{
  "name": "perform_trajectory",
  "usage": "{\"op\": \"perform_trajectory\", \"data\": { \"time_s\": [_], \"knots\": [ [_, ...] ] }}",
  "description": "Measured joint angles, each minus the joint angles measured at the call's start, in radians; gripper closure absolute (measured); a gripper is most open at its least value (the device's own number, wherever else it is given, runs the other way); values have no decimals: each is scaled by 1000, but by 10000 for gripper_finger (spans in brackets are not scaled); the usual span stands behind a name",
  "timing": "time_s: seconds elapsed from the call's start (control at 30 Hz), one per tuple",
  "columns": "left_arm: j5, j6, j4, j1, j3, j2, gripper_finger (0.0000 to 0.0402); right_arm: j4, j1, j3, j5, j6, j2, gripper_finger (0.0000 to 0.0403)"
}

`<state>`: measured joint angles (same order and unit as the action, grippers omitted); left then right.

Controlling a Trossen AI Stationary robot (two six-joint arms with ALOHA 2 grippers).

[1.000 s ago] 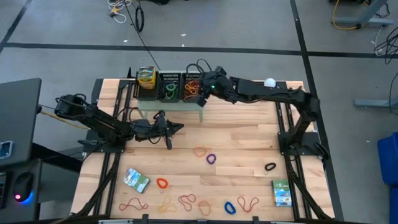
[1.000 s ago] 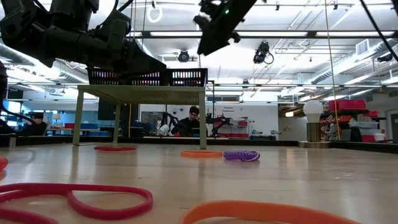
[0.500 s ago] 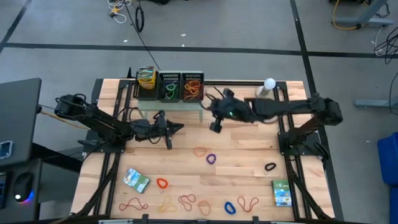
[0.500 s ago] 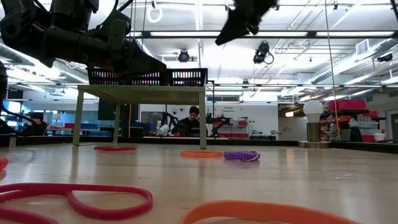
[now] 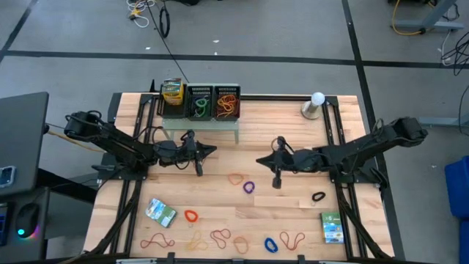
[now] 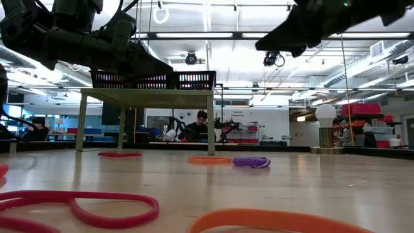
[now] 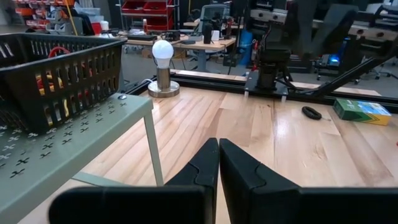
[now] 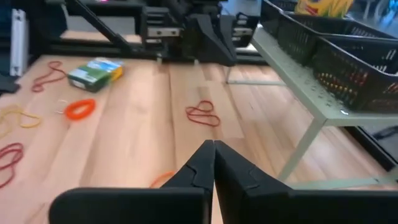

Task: Pick & Place Office Desk Supplies
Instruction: Put the orange spring keychain into the middle black bin on the shelf

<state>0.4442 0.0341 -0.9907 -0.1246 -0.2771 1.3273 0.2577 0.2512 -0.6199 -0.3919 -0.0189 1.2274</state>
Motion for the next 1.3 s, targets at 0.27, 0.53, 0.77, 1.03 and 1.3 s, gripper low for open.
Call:
{"op": "perform_trajectory", "data": {
  "time_s": [0.27, 0.53, 0.77, 1.03, 1.3],
  "knots": [
    [-2, 110, -59, 0, -2, 0, 383, 91, 31, 58, 37, 44, -54, 381],
    [-34, 310, -88, 36, -61, 0, 383, 83, 31, 59, 57, 99, -54, 380],
    [-277, 342, 138, 29, -217, 0, 388, 82, 31, 58, 60, 106, -54, 380],
    [-184, 280, 937, -117, -498, 12, 386, 39, 31, 58, 60, 106, -53, 380],
    [-124, 409, 1213, -267, -609, 53, 350, 37, 15, 58, 60, 104, -53, 380]
  ]
}}
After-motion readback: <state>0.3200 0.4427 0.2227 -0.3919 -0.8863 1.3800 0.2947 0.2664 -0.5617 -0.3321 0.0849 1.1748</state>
